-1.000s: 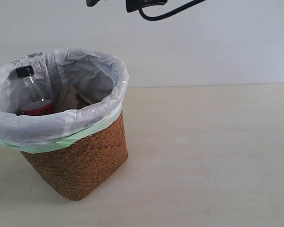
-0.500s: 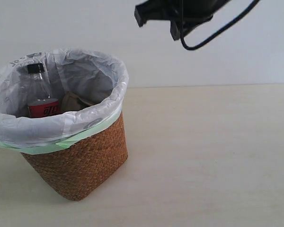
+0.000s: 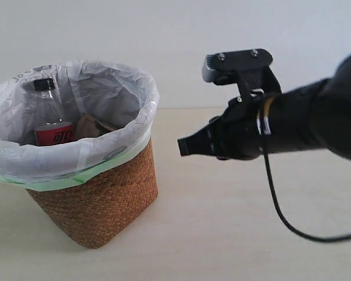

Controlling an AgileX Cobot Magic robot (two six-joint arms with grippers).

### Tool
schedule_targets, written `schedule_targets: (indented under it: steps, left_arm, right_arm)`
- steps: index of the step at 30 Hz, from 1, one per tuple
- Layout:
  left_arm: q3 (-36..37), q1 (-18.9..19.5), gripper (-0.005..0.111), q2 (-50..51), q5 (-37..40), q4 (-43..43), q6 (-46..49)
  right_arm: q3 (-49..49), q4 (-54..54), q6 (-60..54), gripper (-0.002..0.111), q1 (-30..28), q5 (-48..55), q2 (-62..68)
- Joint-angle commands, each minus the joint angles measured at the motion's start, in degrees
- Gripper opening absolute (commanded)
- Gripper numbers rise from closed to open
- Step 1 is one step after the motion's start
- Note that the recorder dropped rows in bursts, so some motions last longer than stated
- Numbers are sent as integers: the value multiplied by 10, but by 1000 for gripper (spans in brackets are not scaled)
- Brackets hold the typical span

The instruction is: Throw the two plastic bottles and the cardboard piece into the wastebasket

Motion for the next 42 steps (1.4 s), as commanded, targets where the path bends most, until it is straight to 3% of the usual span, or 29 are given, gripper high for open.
schedule_targets:
  steps: [1,7,26,33,42]
  left_arm:
    - [2,0,4,-2,-1,2,-5]
    - [2,0,4,-2,-1,2,-5]
    - [2,0,4,-2,-1,2,-5]
    - [2,0,4,-2,-1,2,-5]
    - [2,0,4,-2,-1,2,-5]
  right_arm:
    - [109,4,14,12,-1,-132,-60]
    - [166,5,36,12,-1,-133,-85]
    - [167,5,-19,12,-1,-122,-98]
    - [200,3,-50,12,-33,-34,-298]
    - [413,15,-52,12,-171,-263,-590]
